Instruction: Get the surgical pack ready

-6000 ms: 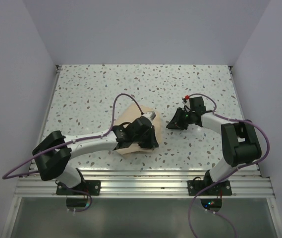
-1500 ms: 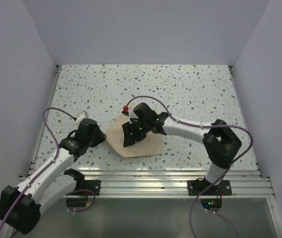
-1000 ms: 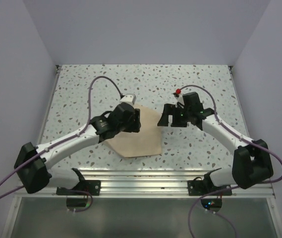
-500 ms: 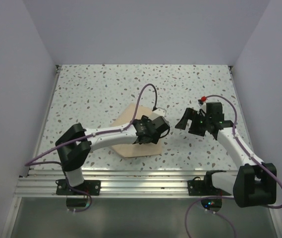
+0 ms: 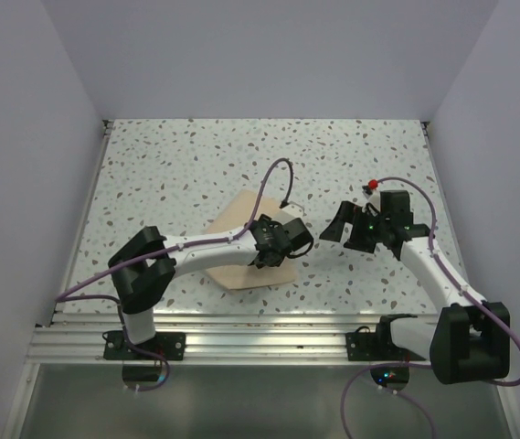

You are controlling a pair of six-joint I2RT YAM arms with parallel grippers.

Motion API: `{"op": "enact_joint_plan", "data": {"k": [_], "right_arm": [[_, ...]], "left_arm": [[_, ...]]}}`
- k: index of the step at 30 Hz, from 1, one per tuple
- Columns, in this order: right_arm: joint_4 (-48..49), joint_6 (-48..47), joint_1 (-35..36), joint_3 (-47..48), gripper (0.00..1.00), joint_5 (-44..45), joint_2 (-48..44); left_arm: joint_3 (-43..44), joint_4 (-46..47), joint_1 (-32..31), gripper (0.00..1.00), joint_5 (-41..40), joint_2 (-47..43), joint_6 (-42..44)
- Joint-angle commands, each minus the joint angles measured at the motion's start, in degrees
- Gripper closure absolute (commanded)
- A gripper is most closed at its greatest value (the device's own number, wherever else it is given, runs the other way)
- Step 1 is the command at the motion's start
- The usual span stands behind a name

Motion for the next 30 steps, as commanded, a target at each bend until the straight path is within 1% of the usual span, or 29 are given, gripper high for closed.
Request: {"op": "enact_joint_plan", "data": {"k": [1,5,11,13,16,17,18,20,21,26,28,29,30], "right_arm": [[1.8,-0.3,-0.1,-0.7,0.01,-1.8,-0.4],[1.0,-2.1,-0.2,-0.9,0.01,-1.1,-0.1],[0.5,-2.5,-0.2,0.0,0.01,-2.6,2.4],[1.0,-2.4,-0.2,-0.1,0.01,-2.7,2.2],[1.1,-2.3,-0.2,0.0,0.01,-2.4,1.5],[1.0,-2.3,-0.2,0.1,0.01,-2.3,1.4],[1.1,-2.3,-0.2,0.0,0.01,-2.5,1.4],[1.2,-2.3,-0.1,0.1,0.01,-2.9,1.5],[1.3,-2.4,-0.2,0.0,0.01,-2.8,1.6],[2.4,-2.4,0.0,-0.7,0.01,-3.0,2.1],[2.7,-2.3,0.3,-0.7,0.01,-4.1,2.6],[2.8,-2.3,1.1,-0.7,0.01,-4.2,3.3],[2.9,-2.3,1.6,-0.5,0.01,-4.1,3.5]], "left_arm": [[0.3,-0.6,0.0,0.42,-1.8,-0.1,2.5],[0.4,-0.6,0.0,0.46,-1.0,0.9,3.0],[-0.3,0.4,0.1,0.46,1.0,2.1,3.3],[-0.3,0.6,0.1,0.45,0.9,2.3,3.1],[-0.4,0.4,0.3,0.46,-0.9,2.3,3.2],[-0.4,0.4,0.5,0.47,-0.8,2.1,3.5],[-0.5,0.4,0.8,0.52,-0.7,2.1,3.7],[-1.0,0.8,1.2,0.56,-0.5,2.1,4.4],[-1.1,0.8,1.4,0.6,-0.7,2.2,4.6],[-1.9,1.5,1.9,0.68,-1.4,1.0,5.2],[-1.5,1.2,2.0,0.74,-2.3,0.8,5.4],[-1.3,1.0,2.0,0.78,-2.6,0.4,5.4],[-1.2,1.0,2.0,0.8,-2.7,0.1,5.5]]}}
